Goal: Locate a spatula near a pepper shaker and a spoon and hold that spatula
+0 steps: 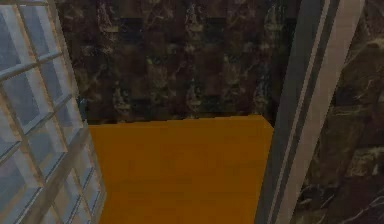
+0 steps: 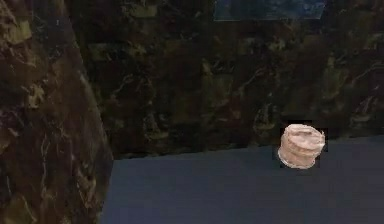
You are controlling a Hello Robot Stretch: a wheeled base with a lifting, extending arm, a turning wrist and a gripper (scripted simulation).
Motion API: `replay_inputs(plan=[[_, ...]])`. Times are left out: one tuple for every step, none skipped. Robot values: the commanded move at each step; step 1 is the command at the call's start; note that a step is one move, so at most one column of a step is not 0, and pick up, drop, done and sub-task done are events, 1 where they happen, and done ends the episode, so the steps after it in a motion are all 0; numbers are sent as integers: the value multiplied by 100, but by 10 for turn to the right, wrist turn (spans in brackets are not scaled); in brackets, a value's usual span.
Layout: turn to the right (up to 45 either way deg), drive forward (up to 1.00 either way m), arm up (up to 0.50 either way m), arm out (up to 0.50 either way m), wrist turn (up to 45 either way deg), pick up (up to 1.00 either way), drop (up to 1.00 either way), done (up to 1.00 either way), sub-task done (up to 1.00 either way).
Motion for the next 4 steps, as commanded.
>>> replay_inputs(plan=[[0,30,0,0,0,0,0,0,0],[-150,0,0,0,0,0,0,0,0],[0,100,0,0,0,0,0,0,0],[-120,0,0,0,0,0,0,0,0]])
